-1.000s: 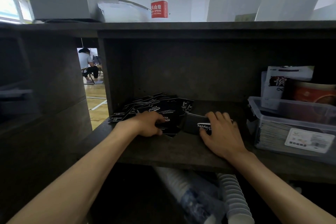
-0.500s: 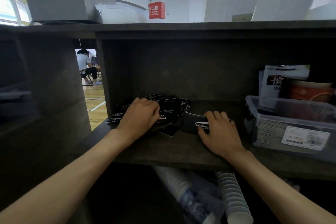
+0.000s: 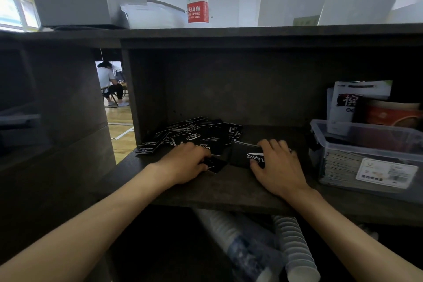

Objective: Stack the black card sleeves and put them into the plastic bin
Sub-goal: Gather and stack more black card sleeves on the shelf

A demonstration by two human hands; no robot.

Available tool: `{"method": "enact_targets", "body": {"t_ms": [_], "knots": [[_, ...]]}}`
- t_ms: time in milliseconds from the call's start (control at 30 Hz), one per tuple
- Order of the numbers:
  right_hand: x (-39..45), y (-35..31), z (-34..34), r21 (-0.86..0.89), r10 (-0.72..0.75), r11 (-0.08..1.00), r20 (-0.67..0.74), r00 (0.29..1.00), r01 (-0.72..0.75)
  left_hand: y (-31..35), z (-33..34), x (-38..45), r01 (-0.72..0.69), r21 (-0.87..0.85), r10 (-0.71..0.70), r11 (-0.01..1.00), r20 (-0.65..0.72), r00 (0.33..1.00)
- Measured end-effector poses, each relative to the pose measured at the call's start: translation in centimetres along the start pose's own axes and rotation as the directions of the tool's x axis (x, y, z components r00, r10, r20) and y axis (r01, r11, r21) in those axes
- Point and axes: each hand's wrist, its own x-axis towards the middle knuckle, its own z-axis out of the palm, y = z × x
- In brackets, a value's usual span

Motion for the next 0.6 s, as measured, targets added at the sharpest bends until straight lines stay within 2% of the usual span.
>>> {"method": "enact_targets", "body": {"t_ms": [67, 100, 167, 200, 233, 267, 300, 333, 367, 400, 500, 567, 600], "knots": [[0.0, 0.0, -0.1, 0.005, 0.002, 1.0, 0.002, 1.0, -0.002, 0.8, -0.3, -0.5, -0.062, 0.211, 0.071, 0.975, -0.031, 0.997], [0.0, 0.0, -0.1, 0.003, 0.002, 1.0, 0.006, 1.0, -0.002, 1.1, -0.4, -0.7, -0.074, 0.27, 0.102, 0.96, -0.094, 0.99], [0.0, 0.0, -0.1, 0.0, 0.0, 1.0, 0.016, 1.0, 0.0, 1.5, -1.0, -0.9, -0.099, 0.271, 0.188, 0.958, -0.326, 0.927], [-0.1, 0.0, -0.2, -0.003, -0.001, 1.0, 0.018, 1.0, 0.001, 1.6, -1.4, -0.9, -0.118, 0.22, 0.213, 0.968, -0.482, 0.85], [0.0, 0.0, -0.2, -0.003, -0.001, 1.0, 0.019, 1.0, 0.002, 1.7, -1.9, -0.8, -0.123, 0.118, 0.17, 0.985, -0.623, 0.764], [-0.1, 0.0, -0.2, -0.003, -0.001, 1.0, 0.021, 1.0, 0.001, 1.7, -2.4, -0.7, -0.123, -0.056, 0.047, 0.991, -0.714, 0.698], [-0.1, 0.0, -0.2, -0.002, 0.0, 1.0, 0.022, 1.0, 0.0, 1.6, -2.8, -0.4, -0.14, -0.278, -0.118, 0.95, -0.737, 0.666], [-0.1, 0.0, -0.2, -0.002, 0.001, 1.0, 0.023, 1.0, -0.001, 1.6, -3.0, -0.1, -0.168, -0.496, -0.27, 0.852, -0.691, 0.67], [-0.1, 0.0, -0.2, -0.001, 0.002, 1.0, 0.025, 1.0, -0.002, 1.7, -2.9, 0.3, -0.187, -0.657, -0.368, 0.731, -0.61, 0.702], [-0.1, 0.0, -0.3, 0.001, 0.002, 1.0, 0.028, 1.0, -0.002, 2.0, -2.5, 0.7, -0.179, -0.748, -0.411, 0.64, -0.529, 0.742], [-0.1, -0.1, -0.4, 0.011, 0.008, 1.0, 0.025, 1.0, -0.009, 3.3, 0.0, 1.5, -0.093, -0.811, -0.43, 0.577, -0.399, 0.81], [-0.1, -0.1, -0.4, 0.018, 0.018, 1.0, 0.019, 1.0, -0.019, 3.6, 1.2, 1.9, -0.072, -0.812, -0.447, 0.579, -0.39, 0.805], [-0.1, 0.0, -0.5, 0.026, 0.028, 0.999, 0.018, 0.999, -0.028, 3.6, 1.2, 2.0, -0.076, -0.823, -0.479, 0.563, -0.4, 0.781]]}}
